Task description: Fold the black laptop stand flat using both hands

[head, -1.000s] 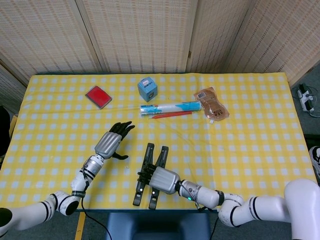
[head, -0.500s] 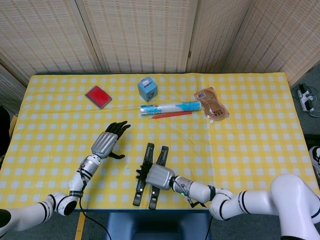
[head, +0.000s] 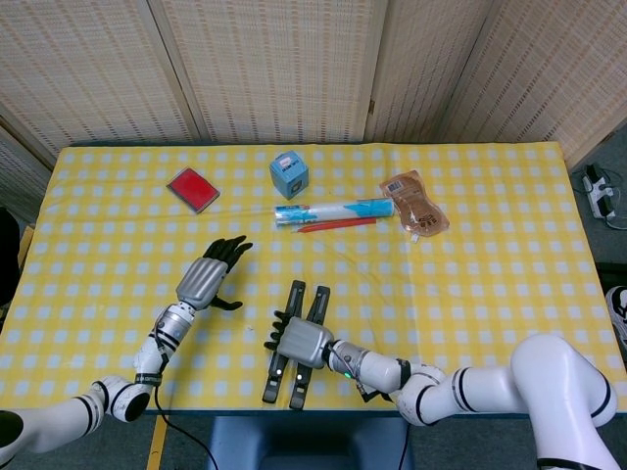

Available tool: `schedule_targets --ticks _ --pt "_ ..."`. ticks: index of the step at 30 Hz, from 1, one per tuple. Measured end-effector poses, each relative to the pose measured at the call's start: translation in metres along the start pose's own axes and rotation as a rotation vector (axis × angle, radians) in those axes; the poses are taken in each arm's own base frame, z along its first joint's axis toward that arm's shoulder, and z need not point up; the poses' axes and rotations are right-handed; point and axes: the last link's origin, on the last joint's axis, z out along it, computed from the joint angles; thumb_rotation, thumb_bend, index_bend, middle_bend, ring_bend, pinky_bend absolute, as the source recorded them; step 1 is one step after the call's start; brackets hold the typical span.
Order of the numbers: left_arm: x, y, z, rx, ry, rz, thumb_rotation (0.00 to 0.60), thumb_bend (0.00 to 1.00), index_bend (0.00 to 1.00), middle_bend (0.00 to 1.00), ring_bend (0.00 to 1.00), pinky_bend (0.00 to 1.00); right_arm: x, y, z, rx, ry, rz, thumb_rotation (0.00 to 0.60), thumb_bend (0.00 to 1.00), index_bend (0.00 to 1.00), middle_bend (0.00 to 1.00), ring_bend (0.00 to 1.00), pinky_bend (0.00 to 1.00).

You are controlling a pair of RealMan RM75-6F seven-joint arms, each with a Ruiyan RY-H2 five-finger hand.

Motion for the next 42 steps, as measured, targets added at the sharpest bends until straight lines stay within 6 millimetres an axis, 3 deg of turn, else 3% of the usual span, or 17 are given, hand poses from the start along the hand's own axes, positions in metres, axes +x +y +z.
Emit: schedule_targets --ticks 6,12,14,15,18,20,23,26,32,37,42 --pt "0.0 -0.004 -0.001 0.007 0.002 -0.006 0.6 0.12 0.0 0.01 0.0 0.0 0.005 0.002 0.0 -0.012 0.059 -0.019 0.6 0.28 0.48 0.44 0.27 0.11" --pt "0.003 -0.004 -0.002 0.004 0.011 -0.005 0.6 0.12 0.0 0.01 0.0 0.0 0.005 0.006 0.0 -0.011 0.088 -0.021 0.6 0.29 0.52 0.46 0.28 0.12" --pt "0.004 -0.004 -0.002 0.005 0.016 -0.002 0.6 0.12 0.0 0.01 0.0 0.0 0.005 0.008 0.0 -0.014 0.095 -0.024 0.6 0.29 0.42 0.38 0.22 0.11" --pt "0.005 -0.005 -0.002 0.007 0.018 -0.001 0.6 0.12 0.0 0.01 0.0 0.0 0.004 0.009 0.0 -0.017 0.095 -0.023 0.6 0.29 0.28 0.3 0.16 0.09" --pt "0.008 -0.007 -0.003 0.013 0.032 0.003 0.6 0.12 0.0 0.01 0.0 0.0 0.004 0.009 -0.005 -0.025 0.097 0.005 0.6 0.29 0.03 0.12 0.08 0.03" --pt "0.011 -0.01 -0.005 0.019 0.042 0.015 0.6 0.12 0.0 0.01 0.0 0.0 0.005 0.009 -0.01 -0.037 0.112 0.036 0.6 0.29 0.0 0.04 0.08 0.01" --pt "0.018 -0.016 -0.01 0.034 0.054 0.043 0.6 0.14 0.0 0.01 0.0 0.0 0.007 0.015 -0.022 -0.084 0.15 0.091 0.6 0.29 0.0 0.04 0.06 0.0" --pt "0.025 -0.021 -0.017 0.058 0.064 0.056 0.6 0.16 0.0 0.01 0.0 0.0 0.009 0.026 -0.041 -0.157 0.202 0.139 0.6 0.29 0.0 0.04 0.08 0.01" --pt "0.051 -0.038 -0.044 0.116 0.149 0.083 0.6 0.17 0.0 0.01 0.0 0.0 0.007 0.052 -0.101 -0.366 0.316 0.221 0.6 0.29 0.0 0.08 0.1 0.04" --pt "0.074 -0.064 -0.082 0.214 0.225 0.152 0.6 0.17 0.0 0.01 0.0 0.0 -0.012 0.068 -0.166 -0.576 0.382 0.279 0.6 0.29 0.0 0.09 0.09 0.04" --pt "0.081 -0.082 -0.118 0.3 0.261 0.185 0.6 0.17 0.0 0.01 0.0 0.0 -0.038 0.074 -0.223 -0.717 0.418 0.377 0.6 0.29 0.0 0.09 0.09 0.04"
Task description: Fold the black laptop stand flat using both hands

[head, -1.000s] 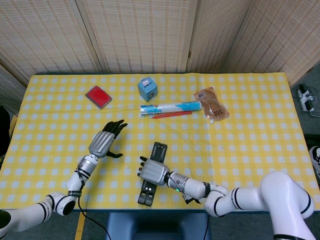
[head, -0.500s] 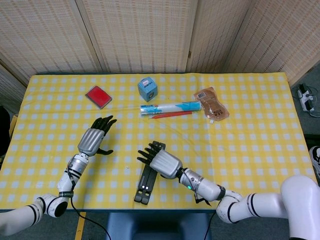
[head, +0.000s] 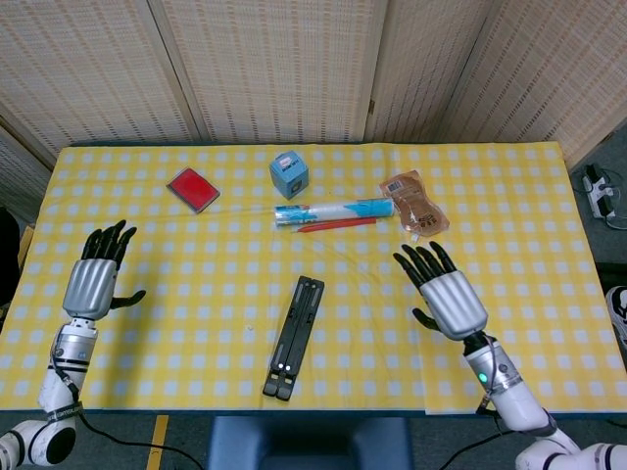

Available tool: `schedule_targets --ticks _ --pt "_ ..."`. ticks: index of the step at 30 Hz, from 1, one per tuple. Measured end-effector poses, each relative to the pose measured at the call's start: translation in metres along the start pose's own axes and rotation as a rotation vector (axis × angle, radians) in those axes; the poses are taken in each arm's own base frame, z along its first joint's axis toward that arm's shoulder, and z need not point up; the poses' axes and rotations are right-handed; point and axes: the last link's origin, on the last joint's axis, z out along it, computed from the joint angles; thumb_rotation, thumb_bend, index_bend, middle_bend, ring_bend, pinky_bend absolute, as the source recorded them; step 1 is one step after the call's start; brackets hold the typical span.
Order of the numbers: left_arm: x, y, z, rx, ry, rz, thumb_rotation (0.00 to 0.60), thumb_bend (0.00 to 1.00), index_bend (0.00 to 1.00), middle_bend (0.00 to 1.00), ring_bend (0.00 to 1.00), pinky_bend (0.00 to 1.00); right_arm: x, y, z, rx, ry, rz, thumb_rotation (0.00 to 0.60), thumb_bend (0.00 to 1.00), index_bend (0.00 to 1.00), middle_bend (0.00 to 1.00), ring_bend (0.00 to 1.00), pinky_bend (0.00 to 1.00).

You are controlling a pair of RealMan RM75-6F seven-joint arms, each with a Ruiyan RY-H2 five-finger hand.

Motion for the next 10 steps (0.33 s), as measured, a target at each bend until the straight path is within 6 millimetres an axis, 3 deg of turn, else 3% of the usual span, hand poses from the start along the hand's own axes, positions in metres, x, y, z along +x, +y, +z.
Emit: schedule_targets --ticks 6,10 --pt "0.006 -0.03 -0.046 0.081 0.009 0.033 0.6 0.17 0.0 0.01 0.0 0.0 0.0 0.045 -0.054 -0.15 0.025 0.093 0.6 0.29 0.0 0.09 0.09 0.04" --pt "0.011 -0.044 -0.08 0.124 -0.009 0.049 0.6 0.17 0.0 0.01 0.0 0.0 0.002 0.065 -0.086 -0.236 0.06 0.126 0.6 0.29 0.0 0.09 0.08 0.04"
